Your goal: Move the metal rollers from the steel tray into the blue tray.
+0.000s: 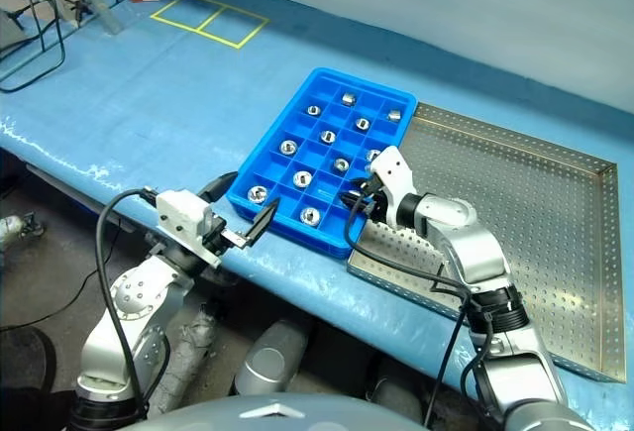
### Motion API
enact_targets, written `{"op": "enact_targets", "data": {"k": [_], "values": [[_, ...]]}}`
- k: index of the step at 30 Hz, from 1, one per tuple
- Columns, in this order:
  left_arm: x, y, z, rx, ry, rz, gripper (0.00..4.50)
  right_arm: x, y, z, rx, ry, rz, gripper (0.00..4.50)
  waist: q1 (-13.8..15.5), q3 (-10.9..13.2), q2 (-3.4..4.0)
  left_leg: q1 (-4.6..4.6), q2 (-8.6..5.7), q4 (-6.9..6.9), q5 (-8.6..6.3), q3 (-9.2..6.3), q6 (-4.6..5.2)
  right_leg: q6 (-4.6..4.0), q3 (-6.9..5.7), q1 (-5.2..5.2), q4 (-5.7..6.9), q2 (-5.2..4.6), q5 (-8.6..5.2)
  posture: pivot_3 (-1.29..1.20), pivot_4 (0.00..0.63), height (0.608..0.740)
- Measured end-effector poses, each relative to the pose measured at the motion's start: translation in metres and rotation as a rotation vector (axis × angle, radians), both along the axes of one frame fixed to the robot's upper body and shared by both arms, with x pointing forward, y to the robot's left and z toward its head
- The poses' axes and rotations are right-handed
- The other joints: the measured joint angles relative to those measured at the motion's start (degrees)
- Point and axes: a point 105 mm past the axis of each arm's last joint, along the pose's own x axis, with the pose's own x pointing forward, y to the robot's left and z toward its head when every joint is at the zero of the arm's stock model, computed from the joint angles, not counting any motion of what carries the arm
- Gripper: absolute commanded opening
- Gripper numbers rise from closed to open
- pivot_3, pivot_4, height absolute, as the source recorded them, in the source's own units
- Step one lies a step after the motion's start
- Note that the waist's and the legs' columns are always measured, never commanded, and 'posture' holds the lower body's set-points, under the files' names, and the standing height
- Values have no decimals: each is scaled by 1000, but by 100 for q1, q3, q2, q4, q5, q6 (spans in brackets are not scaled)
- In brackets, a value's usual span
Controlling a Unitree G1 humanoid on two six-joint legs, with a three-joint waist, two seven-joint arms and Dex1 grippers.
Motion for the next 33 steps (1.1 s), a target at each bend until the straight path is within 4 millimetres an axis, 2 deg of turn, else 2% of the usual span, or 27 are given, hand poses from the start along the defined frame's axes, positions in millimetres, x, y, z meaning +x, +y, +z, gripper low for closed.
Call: {"op": "enact_targets", "data": {"k": [5,7,10,12,17,19,22,26,33], "values": [[12,-7,5,-21,-17,-27,4414,7,-8,11,133,-28,-126,2468,-271,1,1,0,0,23,-1,0,3,7,-1,10,-2,0,3,211,150,740],[19,-17,8,-33,-24,-68,4414,6,-15,23,217,-71,-182,2468,-448,1,1,3,-1,22,0,-4,5,7,-1,18,-2,1,4,167,150,740],[27,-29,10,-38,-29,-121,4414,-2,-26,30,284,-98,-249,2468,-807,1,1,4,-2,21,-2,-9,11,9,2,23,-4,2,7,113,150,740],[29,-33,12,-40,-36,-143,4414,-6,-34,27,288,-90,-287,2468,-1114,0,1,5,-2,21,-4,-7,15,23,8,26,-5,1,26,65,150,740],[39,-38,5,-51,-5,-206,4414,-33,-58,0,199,-34,-368,2468,-1965,0,3,13,-4,19,-9,-11,25,4,12,36,-4,-2,30,3,150,740],[43,-40,3,-64,-6,-224,4457,-37,-64,-3,181,-32,-399,2498,-2271,2,4,28,-1,18,-9,-4,26,6,17,42,2,-1,29,-10,150,740],[47,-40,-5,-67,-1,-235,4500,-40,-66,-1,175,-46,-416,2969,-2605,2,4,40,1,19,-6,-3,31,24,22,47,11,2,16,-16,150,740],[46,-39,-14,-62,15,-238,4500,-41,-64,1,181,-64,-416,4248,-2733,2,4,44,0,21,2,-2,42,20,32,51,14,5,18,2,150,740],[38,-39,-28,-31,46,-248,4500,-36,-58,15,211,-136,-391,4248,-2696,2,2,40,-10,32,3,3,44,26,45,56,9,-2,22,37,150,740]]}}
